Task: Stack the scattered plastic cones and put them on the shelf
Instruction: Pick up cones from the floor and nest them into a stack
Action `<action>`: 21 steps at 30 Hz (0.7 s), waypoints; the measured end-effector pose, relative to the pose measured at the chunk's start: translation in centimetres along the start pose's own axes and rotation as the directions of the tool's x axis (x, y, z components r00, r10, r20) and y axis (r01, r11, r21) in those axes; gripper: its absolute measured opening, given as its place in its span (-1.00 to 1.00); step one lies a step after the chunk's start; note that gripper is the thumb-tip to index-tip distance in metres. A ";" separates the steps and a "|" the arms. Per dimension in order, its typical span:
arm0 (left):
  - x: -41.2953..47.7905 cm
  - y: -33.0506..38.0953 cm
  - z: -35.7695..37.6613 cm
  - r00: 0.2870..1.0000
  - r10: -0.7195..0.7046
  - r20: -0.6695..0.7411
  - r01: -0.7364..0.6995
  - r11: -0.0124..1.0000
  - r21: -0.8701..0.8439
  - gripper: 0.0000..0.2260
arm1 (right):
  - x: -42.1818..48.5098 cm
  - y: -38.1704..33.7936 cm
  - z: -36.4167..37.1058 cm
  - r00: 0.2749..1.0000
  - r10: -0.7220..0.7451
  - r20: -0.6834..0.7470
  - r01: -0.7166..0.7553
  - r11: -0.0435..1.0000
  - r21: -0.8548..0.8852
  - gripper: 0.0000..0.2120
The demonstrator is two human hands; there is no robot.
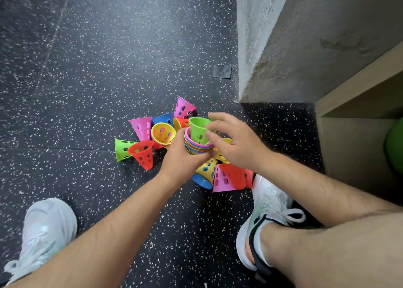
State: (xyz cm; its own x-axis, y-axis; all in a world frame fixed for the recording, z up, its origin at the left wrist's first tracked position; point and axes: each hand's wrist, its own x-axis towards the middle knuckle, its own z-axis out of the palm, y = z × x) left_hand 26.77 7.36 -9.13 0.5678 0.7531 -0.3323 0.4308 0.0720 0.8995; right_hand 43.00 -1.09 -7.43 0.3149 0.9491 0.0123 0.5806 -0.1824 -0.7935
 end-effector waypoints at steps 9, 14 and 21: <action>-1.0 -0.3 0.1 1.000 0.008 0.026 -0.008 1.000 -0.004 -0.45 | -1.2 0.0 0.2 0.992 0.035 0.123 -0.046 0.995 0.087 -0.79; -2.0 -1.4 -0.1 1.000 -0.004 0.017 0.004 1.000 0.026 -0.43 | -0.7 1.1 0.1 0.983 0.181 -0.017 -0.182 0.982 -0.050 -0.89; -3.2 -2.4 -0.2 0.999 -0.019 0.032 0.017 0.998 0.067 -0.43 | -1.2 2.7 1.1 0.915 0.391 0.099 -0.321 0.855 -0.408 -0.73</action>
State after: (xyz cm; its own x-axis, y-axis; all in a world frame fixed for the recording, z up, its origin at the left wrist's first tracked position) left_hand 23.79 4.95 -10.19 0.5817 0.7301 -0.3586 0.4866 0.0410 0.8727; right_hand 43.36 -2.38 -10.26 0.4403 0.8229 -0.3591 0.7017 -0.5649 -0.4341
